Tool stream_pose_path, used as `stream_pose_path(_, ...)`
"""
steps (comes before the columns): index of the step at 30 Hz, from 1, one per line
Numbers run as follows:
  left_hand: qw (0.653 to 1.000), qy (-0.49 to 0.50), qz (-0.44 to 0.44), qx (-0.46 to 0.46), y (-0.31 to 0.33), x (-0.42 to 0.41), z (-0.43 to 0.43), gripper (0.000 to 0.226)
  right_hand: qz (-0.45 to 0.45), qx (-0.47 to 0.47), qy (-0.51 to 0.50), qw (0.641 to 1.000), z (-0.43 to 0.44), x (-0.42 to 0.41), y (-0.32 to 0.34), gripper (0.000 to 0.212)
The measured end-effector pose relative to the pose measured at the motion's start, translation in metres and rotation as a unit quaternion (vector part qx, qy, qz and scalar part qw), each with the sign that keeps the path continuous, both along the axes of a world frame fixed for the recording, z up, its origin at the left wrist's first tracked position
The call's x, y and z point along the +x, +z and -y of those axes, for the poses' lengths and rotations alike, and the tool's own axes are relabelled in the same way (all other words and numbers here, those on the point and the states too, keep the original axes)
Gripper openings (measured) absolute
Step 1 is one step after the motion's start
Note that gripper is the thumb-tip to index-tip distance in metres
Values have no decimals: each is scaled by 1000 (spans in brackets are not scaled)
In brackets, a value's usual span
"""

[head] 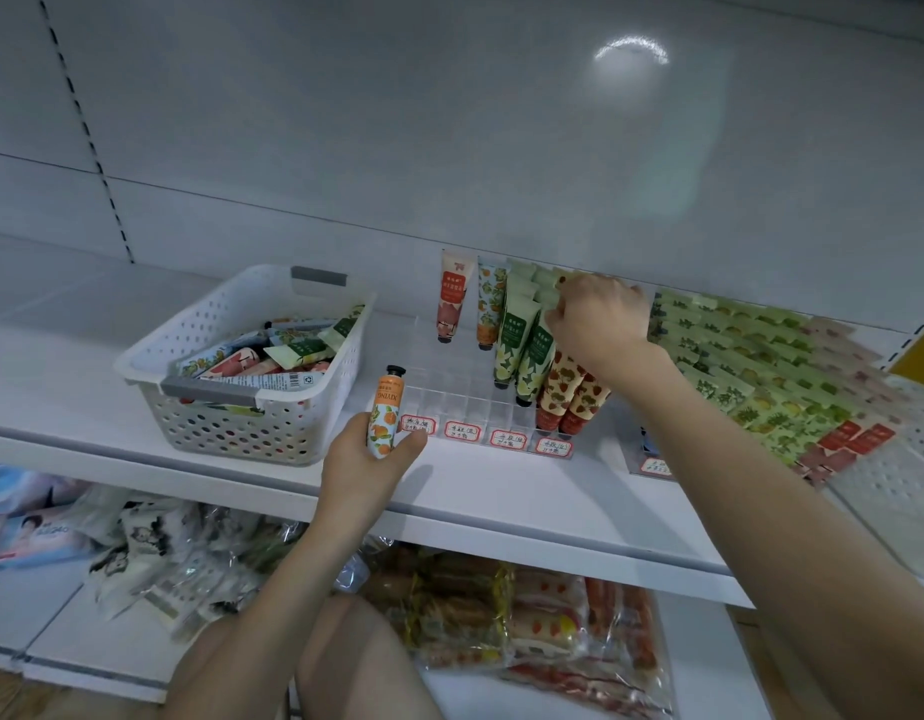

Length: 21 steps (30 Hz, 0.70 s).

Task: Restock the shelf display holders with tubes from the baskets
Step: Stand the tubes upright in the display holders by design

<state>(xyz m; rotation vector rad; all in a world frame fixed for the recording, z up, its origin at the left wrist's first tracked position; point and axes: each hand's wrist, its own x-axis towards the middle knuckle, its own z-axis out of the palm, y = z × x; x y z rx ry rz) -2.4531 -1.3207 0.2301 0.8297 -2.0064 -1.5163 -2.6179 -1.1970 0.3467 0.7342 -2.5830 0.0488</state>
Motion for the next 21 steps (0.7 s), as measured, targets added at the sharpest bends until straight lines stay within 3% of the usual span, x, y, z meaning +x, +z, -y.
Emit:
stream_pose_path(2, 1000, -1, 0, 1, 0, 0, -1, 31, 13, 13, -15, 1000, 2, -1, 2, 24)
stream_pose_path(7, 1000, 3, 2, 2, 1, -1, 0, 36, 30, 19, -23, 999, 5, -2, 2, 34)
stream_pose_path(17, 1000, 4, 0, -1, -1, -1, 2, 32, 37, 12, -14, 999, 5, 1, 7, 36)
stream_pose_path(21, 1000, 2, -1, 0, 0, -3, 3, 32, -23, -8, 27, 999, 1, 4, -1, 35)
